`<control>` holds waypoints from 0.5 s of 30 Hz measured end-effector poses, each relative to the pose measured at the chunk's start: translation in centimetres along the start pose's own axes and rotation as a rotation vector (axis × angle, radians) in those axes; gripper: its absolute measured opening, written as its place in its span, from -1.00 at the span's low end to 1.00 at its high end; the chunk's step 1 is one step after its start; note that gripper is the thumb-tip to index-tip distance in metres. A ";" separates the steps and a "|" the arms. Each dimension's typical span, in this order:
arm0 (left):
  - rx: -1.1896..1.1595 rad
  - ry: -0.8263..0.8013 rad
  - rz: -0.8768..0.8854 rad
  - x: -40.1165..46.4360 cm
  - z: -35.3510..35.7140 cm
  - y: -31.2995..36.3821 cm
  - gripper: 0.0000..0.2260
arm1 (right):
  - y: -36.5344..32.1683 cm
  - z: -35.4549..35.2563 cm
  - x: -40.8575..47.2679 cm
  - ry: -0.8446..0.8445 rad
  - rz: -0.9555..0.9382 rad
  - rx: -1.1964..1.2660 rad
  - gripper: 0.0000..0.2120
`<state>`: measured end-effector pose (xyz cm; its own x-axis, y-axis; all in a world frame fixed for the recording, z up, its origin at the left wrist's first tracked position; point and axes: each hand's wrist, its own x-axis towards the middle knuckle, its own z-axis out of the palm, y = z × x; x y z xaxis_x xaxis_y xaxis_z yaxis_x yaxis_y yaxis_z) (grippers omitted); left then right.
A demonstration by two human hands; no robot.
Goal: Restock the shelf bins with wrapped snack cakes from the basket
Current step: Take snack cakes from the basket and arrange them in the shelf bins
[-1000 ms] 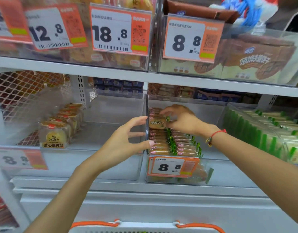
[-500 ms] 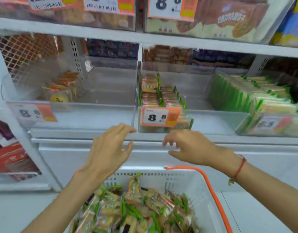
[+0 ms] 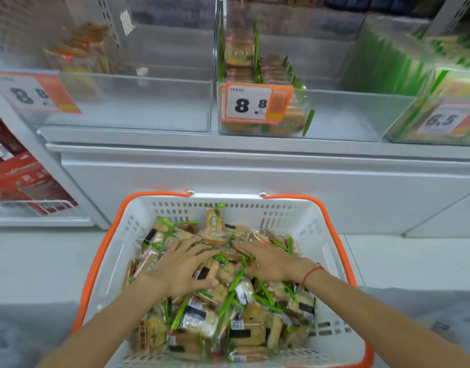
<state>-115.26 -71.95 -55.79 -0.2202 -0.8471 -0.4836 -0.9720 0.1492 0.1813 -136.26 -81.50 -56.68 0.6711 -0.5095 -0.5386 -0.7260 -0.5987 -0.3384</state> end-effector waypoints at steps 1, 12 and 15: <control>-0.027 0.015 -0.002 0.0 0.1 -0.1 -0.11 | -0.2 0.9 0.2 0.008 -0.011 0.049 -0.38; -0.298 -0.207 -0.117 2.0 -2.2 -0.8 -0.57 | -2.8 2.6 1.1 0.029 0.129 0.437 -0.50; -0.337 -0.141 -0.147 2.2 -1.7 -0.4 -0.82 | -2.8 2.7 1.0 0.064 0.095 0.470 -0.63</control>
<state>-115.25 -74.70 -55.45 -0.1126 -0.7653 -0.6337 -0.9181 -0.1638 0.3609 -133.92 -78.67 -58.33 0.5960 -0.5939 -0.5404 -0.7637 -0.2112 -0.6101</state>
